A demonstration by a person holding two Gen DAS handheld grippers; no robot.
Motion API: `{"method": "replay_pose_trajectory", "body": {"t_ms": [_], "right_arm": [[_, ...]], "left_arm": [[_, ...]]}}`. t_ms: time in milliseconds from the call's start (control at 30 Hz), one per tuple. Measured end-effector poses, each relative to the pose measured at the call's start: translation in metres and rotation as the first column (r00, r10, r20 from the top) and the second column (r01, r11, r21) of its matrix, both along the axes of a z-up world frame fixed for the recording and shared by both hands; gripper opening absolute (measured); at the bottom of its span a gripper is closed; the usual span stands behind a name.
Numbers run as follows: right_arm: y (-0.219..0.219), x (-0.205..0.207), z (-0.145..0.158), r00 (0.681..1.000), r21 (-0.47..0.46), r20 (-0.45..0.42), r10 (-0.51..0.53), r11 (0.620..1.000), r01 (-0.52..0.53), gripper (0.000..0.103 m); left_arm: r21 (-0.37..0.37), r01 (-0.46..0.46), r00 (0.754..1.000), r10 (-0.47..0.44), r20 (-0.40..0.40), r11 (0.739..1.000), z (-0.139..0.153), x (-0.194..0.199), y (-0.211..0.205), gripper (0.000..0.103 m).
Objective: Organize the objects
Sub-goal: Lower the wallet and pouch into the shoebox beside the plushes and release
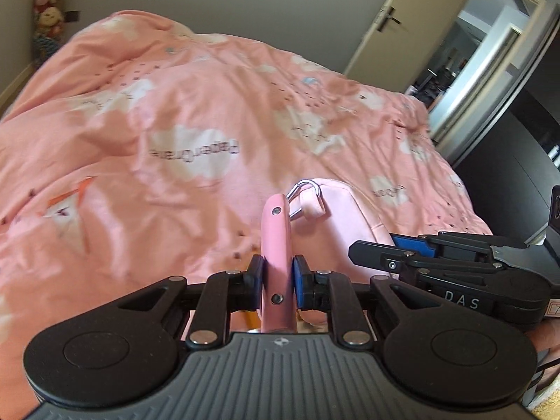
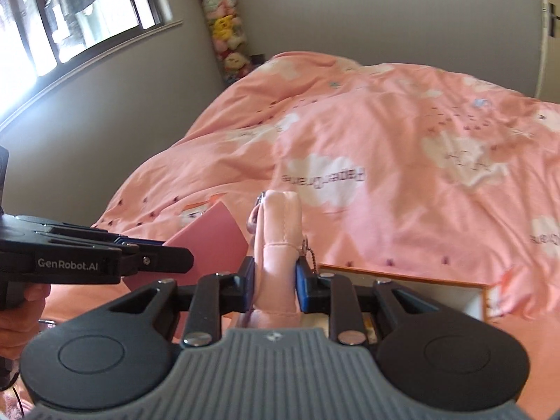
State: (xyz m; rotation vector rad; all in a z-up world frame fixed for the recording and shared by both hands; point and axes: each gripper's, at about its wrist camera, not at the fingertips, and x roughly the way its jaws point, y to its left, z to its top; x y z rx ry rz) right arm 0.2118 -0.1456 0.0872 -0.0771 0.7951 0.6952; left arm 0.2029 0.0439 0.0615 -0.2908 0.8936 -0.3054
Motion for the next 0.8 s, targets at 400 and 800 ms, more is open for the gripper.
{"method": "replay_pose_trajectory", "body": {"t_ms": [400, 800], "right_arm": [[-0.079, 0.031, -0.078, 0.972, 0.022, -0.200, -0.124, 0.991, 0.131, 0.025], [-0.051, 0.055, -0.126, 0.952, 0.080, -0.294, -0.080, 0.991, 0.108, 0.024]], "left_arm": [[0.120, 0.058, 0.993, -0.045, -0.110, 0.991, -0.063, 0.035, -0.084, 0.019], [0.284, 0.002, 0.983, 0.050, -0.177, 0.959, -0.091, 0.047, -0.096, 0.020]]}}
